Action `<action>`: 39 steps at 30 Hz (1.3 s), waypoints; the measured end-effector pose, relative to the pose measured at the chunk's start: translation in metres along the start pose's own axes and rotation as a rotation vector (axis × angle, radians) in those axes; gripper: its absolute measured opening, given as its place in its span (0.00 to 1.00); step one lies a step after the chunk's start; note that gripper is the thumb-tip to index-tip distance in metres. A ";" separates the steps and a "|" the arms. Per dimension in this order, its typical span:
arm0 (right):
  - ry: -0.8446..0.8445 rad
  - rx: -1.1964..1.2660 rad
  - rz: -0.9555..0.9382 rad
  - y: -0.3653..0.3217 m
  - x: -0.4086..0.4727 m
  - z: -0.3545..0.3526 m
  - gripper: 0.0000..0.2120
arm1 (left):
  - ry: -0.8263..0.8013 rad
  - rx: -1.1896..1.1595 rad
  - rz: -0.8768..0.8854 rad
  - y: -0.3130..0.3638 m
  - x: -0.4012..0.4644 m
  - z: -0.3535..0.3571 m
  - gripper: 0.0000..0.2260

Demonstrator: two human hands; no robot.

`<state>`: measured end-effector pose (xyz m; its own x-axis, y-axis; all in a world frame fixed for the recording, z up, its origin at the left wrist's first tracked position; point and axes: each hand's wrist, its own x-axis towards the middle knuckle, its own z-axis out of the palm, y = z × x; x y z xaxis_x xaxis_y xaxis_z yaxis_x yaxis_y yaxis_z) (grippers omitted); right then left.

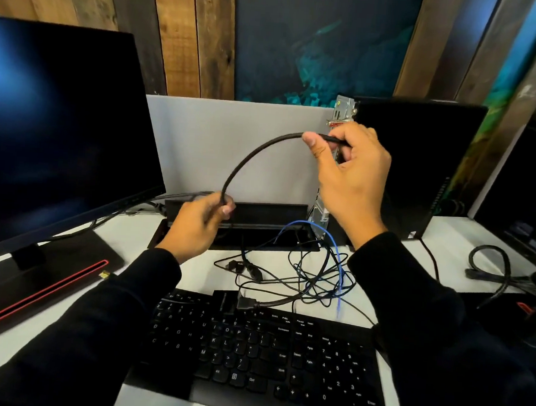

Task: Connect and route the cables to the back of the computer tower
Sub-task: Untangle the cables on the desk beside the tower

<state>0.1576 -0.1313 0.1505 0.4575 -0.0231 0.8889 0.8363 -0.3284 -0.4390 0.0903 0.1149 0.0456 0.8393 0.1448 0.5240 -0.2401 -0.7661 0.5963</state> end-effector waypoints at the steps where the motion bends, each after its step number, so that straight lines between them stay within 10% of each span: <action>1: 0.026 0.017 0.021 0.001 0.001 -0.001 0.20 | 0.085 -0.048 0.022 0.010 0.005 -0.003 0.06; 14: -0.247 -0.149 -0.092 0.027 -0.014 -0.014 0.13 | -0.051 0.201 0.025 -0.031 -0.022 -0.011 0.15; 25: -0.165 -0.156 -0.077 0.029 -0.018 0.001 0.12 | -0.262 0.361 -0.178 -0.059 -0.038 0.008 0.03; 32: -0.084 -0.200 -0.044 0.038 -0.018 0.002 0.17 | -0.215 0.953 -0.392 -0.056 -0.032 0.003 0.39; 37: -0.108 -0.298 -0.021 0.043 -0.019 0.000 0.19 | 0.029 0.588 -0.336 -0.079 -0.038 -0.008 0.14; 39: -0.155 -0.282 -0.041 0.036 -0.026 0.006 0.18 | -0.037 0.512 -0.279 -0.080 -0.037 -0.004 0.20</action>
<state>0.1774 -0.1370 0.1105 0.4839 0.1327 0.8650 0.7485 -0.5750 -0.3305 0.0763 0.1737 -0.0191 0.8556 0.3699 0.3620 0.2513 -0.9084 0.3343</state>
